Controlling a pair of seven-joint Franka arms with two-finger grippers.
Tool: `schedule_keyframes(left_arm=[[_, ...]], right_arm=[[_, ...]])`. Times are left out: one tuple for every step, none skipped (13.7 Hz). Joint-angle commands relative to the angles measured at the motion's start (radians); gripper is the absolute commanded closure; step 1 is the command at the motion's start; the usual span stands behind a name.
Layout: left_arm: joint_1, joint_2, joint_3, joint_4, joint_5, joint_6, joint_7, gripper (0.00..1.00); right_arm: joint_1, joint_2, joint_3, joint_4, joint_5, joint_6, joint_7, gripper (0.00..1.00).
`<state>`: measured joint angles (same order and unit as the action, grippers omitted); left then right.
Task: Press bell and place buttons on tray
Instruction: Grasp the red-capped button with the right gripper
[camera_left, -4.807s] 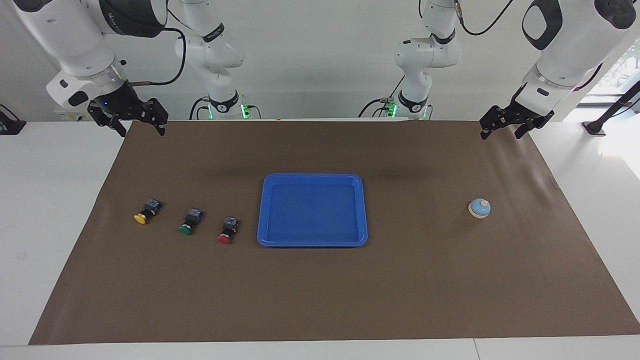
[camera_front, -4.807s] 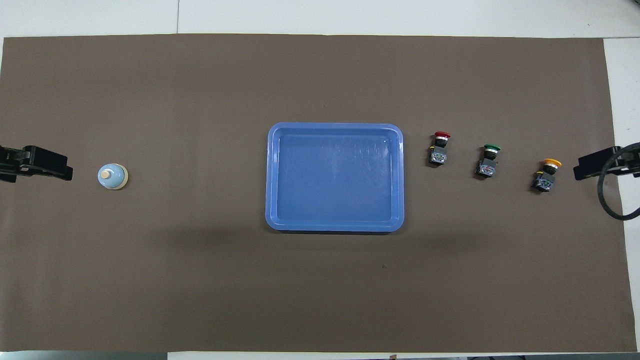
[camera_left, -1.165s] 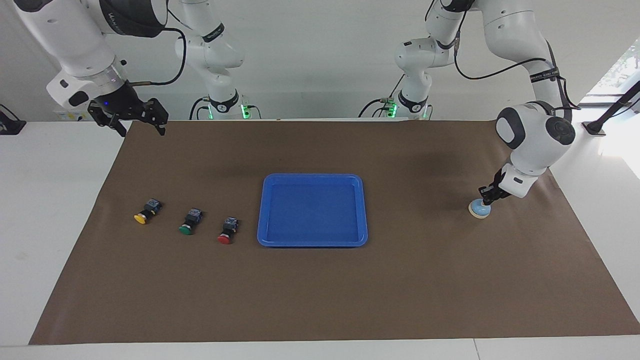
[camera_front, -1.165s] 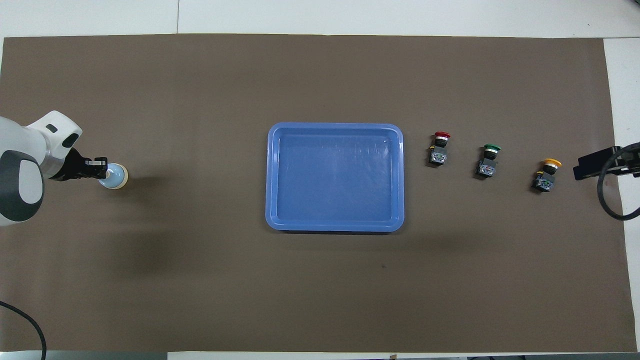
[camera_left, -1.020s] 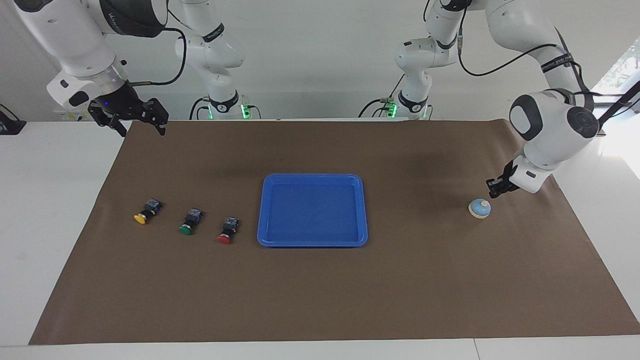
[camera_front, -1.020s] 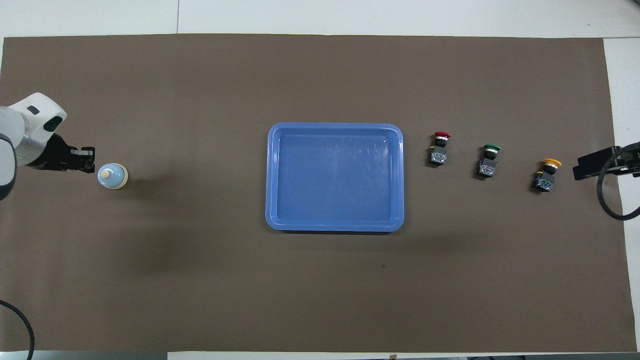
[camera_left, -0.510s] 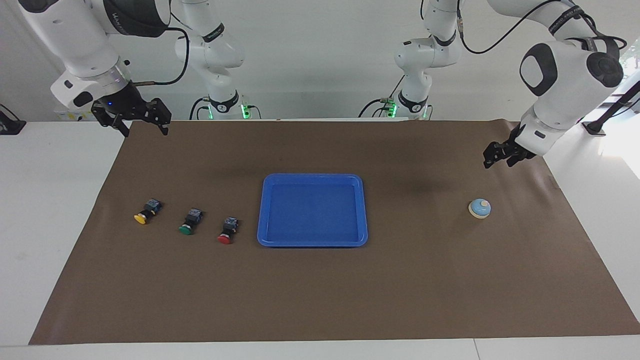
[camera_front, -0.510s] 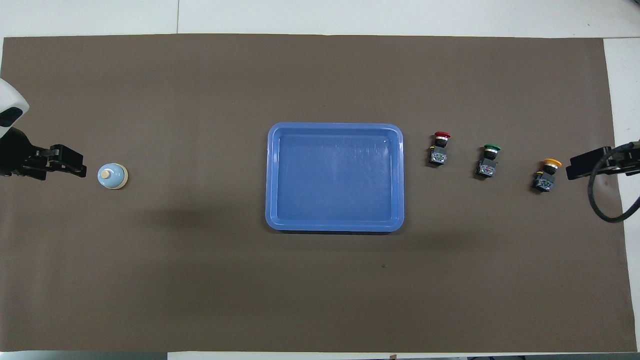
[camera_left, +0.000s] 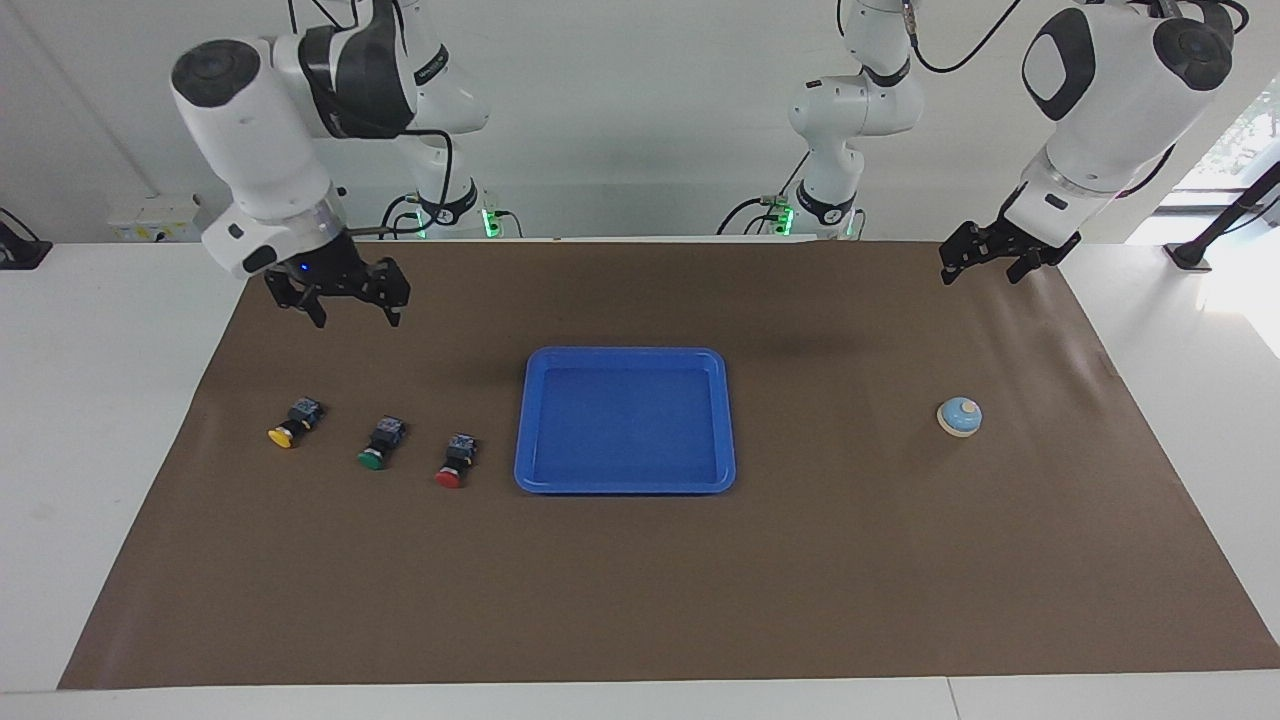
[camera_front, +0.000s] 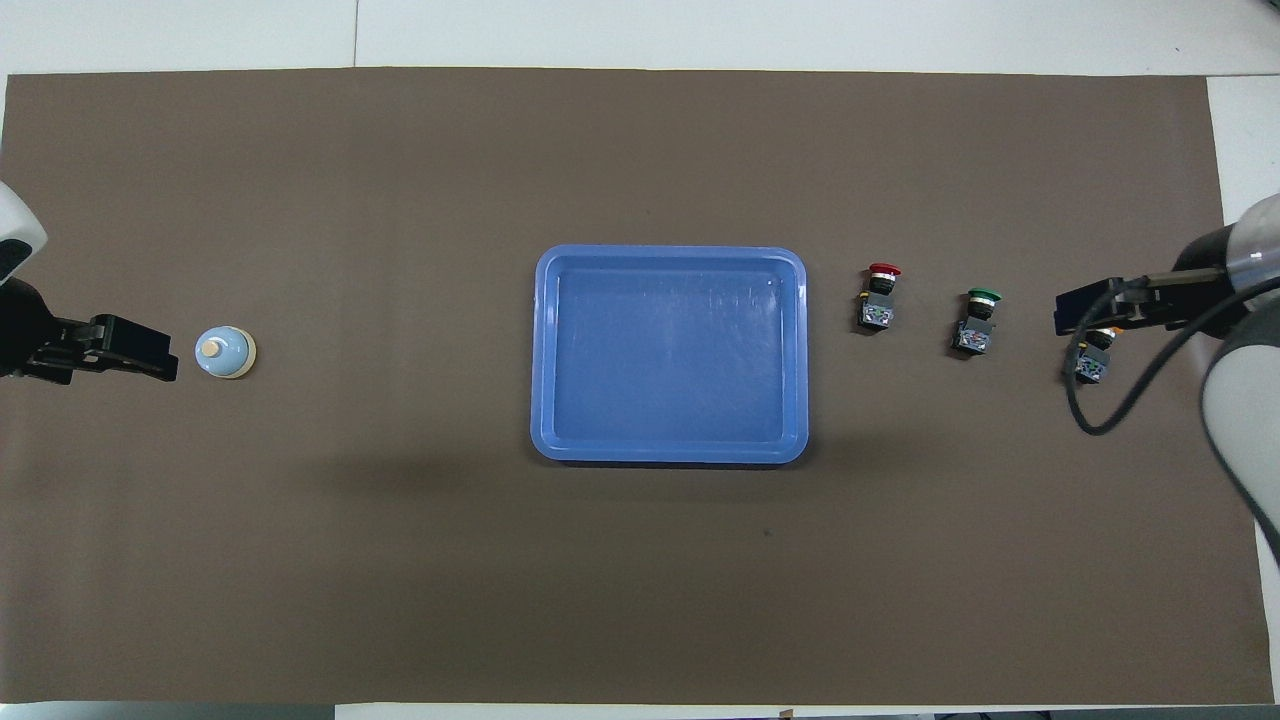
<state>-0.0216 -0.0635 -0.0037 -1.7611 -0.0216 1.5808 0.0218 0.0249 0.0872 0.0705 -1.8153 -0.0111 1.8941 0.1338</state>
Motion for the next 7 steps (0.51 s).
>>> schedule_keyframes(left_arm=[[-0.007,0.049,0.008,0.064,-0.012,-0.014,-0.016,0.00],[-0.009,0.068,0.007,0.093,-0.012,-0.030,-0.016,0.00],[-0.005,0.073,-0.005,0.092,-0.017,-0.025,-0.017,0.00],[0.003,0.077,-0.018,0.097,-0.017,-0.025,-0.017,0.00],[0.008,0.077,-0.022,0.097,-0.017,-0.030,-0.019,0.00],[0.009,0.073,-0.036,0.091,-0.017,-0.042,-0.023,0.00],[0.009,0.070,-0.042,0.086,-0.017,-0.039,-0.031,0.00]], right_arm=[[0.039,0.120,0.006,0.008,-0.004,0.130,0.087,0.00],[0.058,0.159,0.006,0.014,-0.006,0.158,0.119,0.00],[0.058,0.204,0.006,0.023,-0.007,0.198,0.130,0.00],[0.058,0.230,0.006,0.022,-0.015,0.239,0.130,0.00],[0.055,0.258,0.006,0.024,-0.021,0.261,0.130,0.00],[0.055,0.279,0.006,0.022,-0.029,0.285,0.130,0.00],[0.058,0.296,0.005,0.019,-0.032,0.310,0.132,0.00]])
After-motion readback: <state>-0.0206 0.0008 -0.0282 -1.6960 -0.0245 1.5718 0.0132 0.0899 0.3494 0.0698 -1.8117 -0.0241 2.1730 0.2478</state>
